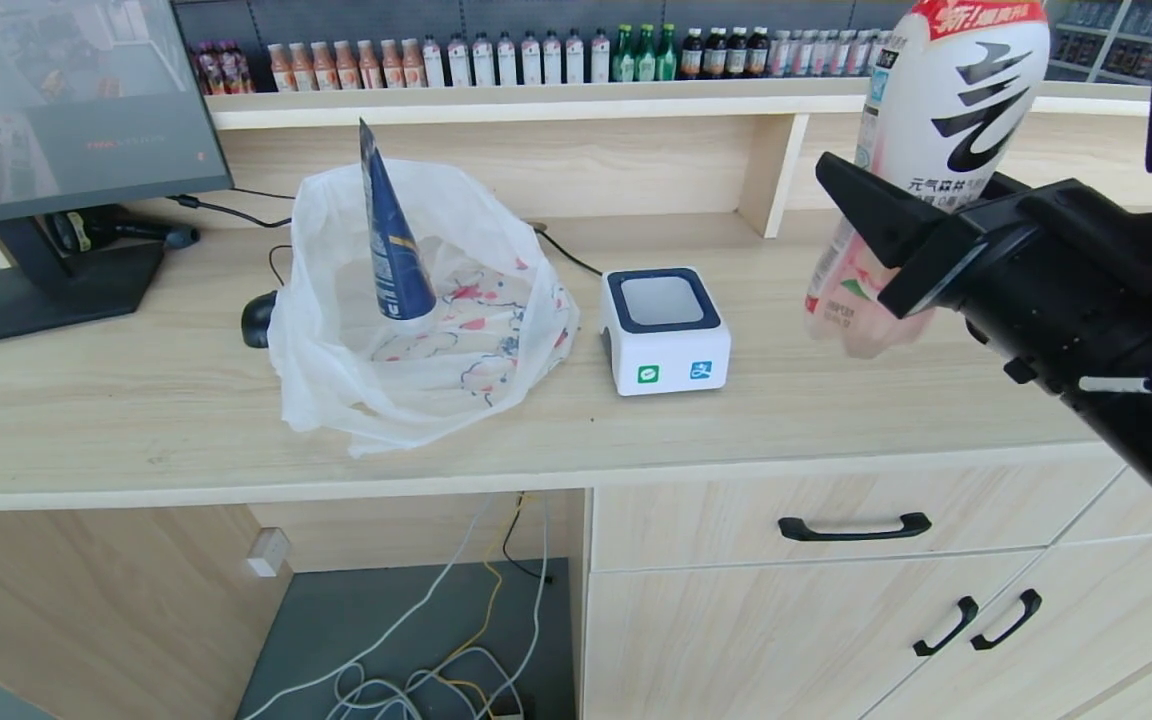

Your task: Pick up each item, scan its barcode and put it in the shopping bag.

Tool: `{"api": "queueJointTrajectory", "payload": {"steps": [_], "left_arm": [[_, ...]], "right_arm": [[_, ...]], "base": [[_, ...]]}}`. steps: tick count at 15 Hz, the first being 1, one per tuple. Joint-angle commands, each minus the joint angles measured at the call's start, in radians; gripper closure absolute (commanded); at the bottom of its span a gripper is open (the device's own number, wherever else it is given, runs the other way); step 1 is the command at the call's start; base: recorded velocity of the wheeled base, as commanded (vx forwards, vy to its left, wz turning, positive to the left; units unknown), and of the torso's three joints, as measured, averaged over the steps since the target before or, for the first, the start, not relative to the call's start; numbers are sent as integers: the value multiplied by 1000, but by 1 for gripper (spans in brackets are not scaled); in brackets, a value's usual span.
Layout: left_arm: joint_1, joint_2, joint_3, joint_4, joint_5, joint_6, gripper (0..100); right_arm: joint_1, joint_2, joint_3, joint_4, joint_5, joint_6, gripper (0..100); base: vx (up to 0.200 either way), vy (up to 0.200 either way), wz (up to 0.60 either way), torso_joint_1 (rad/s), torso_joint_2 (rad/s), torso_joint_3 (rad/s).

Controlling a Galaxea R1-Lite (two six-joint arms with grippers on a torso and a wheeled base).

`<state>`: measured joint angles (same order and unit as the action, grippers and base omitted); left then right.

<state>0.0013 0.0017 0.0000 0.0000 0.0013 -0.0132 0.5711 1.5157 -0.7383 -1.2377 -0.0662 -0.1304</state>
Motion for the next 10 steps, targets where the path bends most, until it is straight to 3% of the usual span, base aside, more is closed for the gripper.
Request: {"api": "queueJointTrajectory", "payload": {"steps": [1, 7, 10], "left_arm": [[0, 0, 0, 0, 0, -2, 0], [0, 0, 0, 0, 0, -1, 0], [0, 0, 0, -2, 0, -2, 0]], "right_arm": [[49, -55, 69, -5, -32, -18, 100], [49, -29, 48, -39, -4, -94, 100], [38, 29, 36, -138, -6, -87, 100]], "base": [[0, 0, 0, 0, 0, 0], [0, 0, 0, 0, 0, 0], [0, 0, 0, 0, 0, 0]]}}
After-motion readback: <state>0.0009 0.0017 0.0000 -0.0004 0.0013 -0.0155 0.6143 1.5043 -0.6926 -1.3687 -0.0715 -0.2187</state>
